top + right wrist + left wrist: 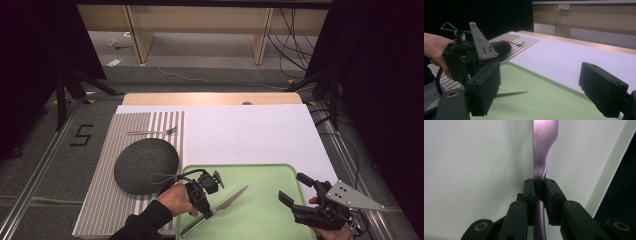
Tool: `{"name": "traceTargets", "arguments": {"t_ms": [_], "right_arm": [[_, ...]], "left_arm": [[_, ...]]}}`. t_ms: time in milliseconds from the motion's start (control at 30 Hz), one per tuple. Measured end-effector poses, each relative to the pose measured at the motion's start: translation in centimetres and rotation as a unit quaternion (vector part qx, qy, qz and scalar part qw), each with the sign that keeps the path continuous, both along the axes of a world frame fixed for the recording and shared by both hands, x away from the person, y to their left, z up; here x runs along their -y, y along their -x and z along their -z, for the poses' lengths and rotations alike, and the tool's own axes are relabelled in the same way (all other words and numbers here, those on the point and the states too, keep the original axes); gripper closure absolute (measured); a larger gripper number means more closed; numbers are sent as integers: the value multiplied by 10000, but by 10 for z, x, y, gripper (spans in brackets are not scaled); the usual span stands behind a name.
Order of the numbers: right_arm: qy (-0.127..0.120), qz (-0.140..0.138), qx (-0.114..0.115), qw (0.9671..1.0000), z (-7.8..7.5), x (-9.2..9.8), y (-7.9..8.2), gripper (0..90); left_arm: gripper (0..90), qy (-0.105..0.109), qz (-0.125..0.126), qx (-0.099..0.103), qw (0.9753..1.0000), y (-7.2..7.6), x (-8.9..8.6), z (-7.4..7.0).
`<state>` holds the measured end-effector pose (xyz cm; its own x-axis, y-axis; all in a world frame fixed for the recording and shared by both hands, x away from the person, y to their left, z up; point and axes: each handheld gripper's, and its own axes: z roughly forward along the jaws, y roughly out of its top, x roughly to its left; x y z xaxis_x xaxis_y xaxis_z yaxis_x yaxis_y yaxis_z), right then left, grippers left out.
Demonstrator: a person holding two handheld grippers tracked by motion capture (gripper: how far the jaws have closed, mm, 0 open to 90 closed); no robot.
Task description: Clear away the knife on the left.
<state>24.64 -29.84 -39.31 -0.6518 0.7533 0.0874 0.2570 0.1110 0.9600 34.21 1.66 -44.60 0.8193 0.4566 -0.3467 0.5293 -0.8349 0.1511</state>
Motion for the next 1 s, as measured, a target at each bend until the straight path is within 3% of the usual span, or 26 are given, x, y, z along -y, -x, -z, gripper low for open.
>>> {"name": "traceTargets", "arguments": {"t_ms": [200,400,433,567,733,767,867,1000], "right_arm": [[8,-12,-6,10000,0,-1,0,185],[7,-31,-24,10000,0,-1,0,185],[16,-34,-34,10000,0,-1,0,185],[19,-42,-23,10000,0,-1,0,185],[17,-53,-28,10000,1,-1,0,185],[17,-57,-27,10000,1,-2,0,185],[36,-50,-36,10000,0,-2,0,185],[29,-51,-37,10000,1,-2,0,186]], "left_arm": [[796,-71,-164,-13,9998,-3,-1,10],[788,-79,-62,141,9998,1,0,11],[781,-28,-16,269,9996,2,0,11],[602,186,-21,674,9976,4,-4,5],[551,518,169,1139,9920,12,-5,-3],[576,538,230,1235,9906,14,-3,-5],[674,681,408,1256,9889,16,3,-5],[810,581,619,1211,9890,17,13,0]]}}
